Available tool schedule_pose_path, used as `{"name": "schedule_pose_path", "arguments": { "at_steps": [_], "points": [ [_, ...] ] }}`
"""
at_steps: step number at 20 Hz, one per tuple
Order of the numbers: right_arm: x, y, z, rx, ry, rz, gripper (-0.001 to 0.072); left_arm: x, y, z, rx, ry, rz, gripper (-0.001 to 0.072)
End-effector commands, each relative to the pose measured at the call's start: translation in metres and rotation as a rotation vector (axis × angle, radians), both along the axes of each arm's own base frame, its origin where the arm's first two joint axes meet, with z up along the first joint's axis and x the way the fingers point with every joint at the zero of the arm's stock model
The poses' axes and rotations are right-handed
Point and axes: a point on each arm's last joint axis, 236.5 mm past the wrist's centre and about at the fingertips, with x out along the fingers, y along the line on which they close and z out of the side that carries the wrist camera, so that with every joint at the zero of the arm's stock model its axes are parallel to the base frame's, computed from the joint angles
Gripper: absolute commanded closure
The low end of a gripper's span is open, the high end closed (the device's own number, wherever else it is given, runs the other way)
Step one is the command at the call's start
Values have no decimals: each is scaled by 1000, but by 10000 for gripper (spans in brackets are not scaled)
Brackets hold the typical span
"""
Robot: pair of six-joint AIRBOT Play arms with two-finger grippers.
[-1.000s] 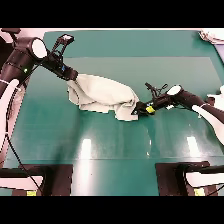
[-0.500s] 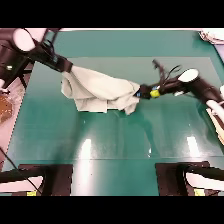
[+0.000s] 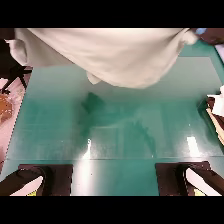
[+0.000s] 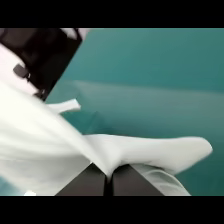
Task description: Fold the shirts.
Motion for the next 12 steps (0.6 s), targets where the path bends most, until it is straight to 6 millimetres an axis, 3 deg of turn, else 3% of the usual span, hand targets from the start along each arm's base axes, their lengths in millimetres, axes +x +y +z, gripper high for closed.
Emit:
{"name": "schedule_pose_path", "arguments": {
  "at_steps": [1, 4, 6, 12],
  "points": [
    [-31, -29, 29, -64, -59, -67, 687, -37, 6, 16, -10, -17, -14, 680],
    [-33, -34, -12, -65, 71, -44, 687, -43, -23, -26, -52, 148, -111, 680],
    [-30, -33, -53, -44, 173, -20, 687, -44, -44, -64, -87, 268, -176, 680],
    [-31, -4, -163, -2, 383, 66, 687, -55, -67, -215, -141, 665, -194, 680]
  ]
}}
